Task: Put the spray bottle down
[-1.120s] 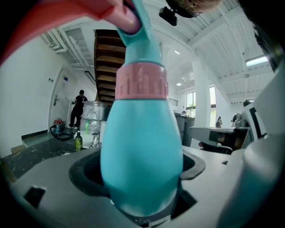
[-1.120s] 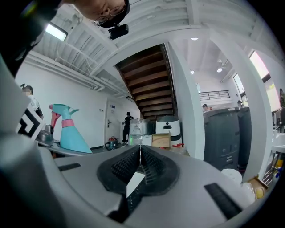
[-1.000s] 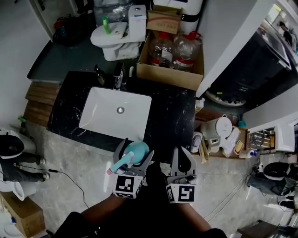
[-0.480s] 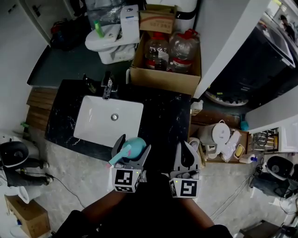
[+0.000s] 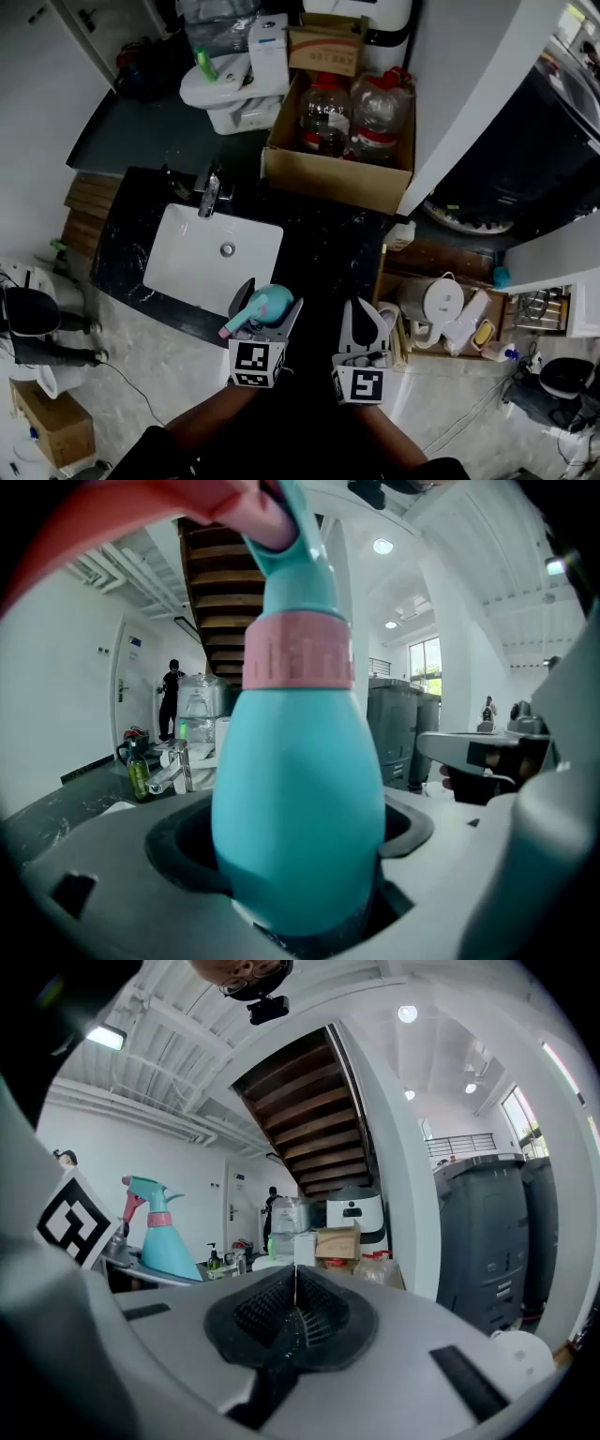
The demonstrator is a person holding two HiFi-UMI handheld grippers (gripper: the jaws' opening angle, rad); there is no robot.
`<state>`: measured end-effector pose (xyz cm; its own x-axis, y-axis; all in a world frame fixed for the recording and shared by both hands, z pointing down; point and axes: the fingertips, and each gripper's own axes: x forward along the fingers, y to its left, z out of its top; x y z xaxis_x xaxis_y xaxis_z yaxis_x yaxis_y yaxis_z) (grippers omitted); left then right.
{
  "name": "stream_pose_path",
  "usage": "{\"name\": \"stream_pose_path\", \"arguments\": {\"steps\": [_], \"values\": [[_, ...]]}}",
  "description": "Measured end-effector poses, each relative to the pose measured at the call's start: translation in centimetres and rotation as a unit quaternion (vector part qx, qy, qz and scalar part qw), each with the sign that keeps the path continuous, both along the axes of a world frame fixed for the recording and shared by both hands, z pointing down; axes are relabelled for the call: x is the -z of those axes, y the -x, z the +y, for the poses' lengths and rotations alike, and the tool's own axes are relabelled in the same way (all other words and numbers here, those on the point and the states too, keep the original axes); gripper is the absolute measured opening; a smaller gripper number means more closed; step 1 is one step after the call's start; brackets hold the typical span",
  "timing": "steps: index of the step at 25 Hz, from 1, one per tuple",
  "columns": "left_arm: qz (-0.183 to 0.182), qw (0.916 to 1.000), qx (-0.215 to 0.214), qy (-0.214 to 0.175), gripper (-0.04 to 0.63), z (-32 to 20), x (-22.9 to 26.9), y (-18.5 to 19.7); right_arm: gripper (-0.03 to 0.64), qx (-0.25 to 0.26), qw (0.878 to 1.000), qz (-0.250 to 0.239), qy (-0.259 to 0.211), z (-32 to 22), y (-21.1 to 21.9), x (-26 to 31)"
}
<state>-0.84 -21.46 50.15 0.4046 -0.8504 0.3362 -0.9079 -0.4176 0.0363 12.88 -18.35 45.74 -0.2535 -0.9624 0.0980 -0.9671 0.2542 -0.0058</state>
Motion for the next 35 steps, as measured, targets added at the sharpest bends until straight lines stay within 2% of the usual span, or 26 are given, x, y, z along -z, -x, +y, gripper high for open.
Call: {"name": "stream_pose_path", "arguments": {"steps": [3, 8, 13, 16, 21, 25, 29, 35], "values": [[-0.003, 0.9999, 0.012, -0.001, 0.419, -1.5, -0.8, -0.3, 0.017, 0.021, 1.0, 0.002, 0.018, -1.0, 0.2, -1.4], [-0.009, 0.9998, 0.014, -0.005, 0.419, -3.8, -1.1, -0.5, 0.017, 0.04, 0.999, -0.004, 0.01, -2.4, 0.6, -1.4], [-0.036, 0.9986, -0.024, -0.03, 0.419, -4.9, -1.2, -2.8, 0.017, 0.047, 0.998, -0.005, 0.034, -3.7, 1.1, -2.9], [-0.039, 0.9982, -0.038, -0.027, 0.419, -5.4, -2.2, -4.2, 0.017, 0.048, 0.998, -0.006, 0.05, -3.5, 0.8, -3.8], [-0.019, 0.9998, -0.008, -0.004, 0.419, -7.9, -3.9, -4.2, 0.017, 0.046, 0.998, -0.017, 0.049, -4.3, -0.3, -4.1], [-0.027, 0.9996, 0.007, 0.002, 0.419, -9.5, -5.1, -3.8, 0.017, 0.039, 0.998, -0.017, 0.056, -4.9, -1.0, -4.7], [-0.054, 0.9985, -0.001, -0.013, 0.419, -11.0, -5.9, -3.9, 0.017, 0.041, 0.997, -0.008, 0.072, -5.4, -1.2, -5.5], [-0.059, 0.998, -0.018, -0.017, 0.419, -12.6, -7.5, -5.1, 0.017, 0.037, 0.996, 0.001, 0.076, -6.6, -2.0, -5.9]]}}
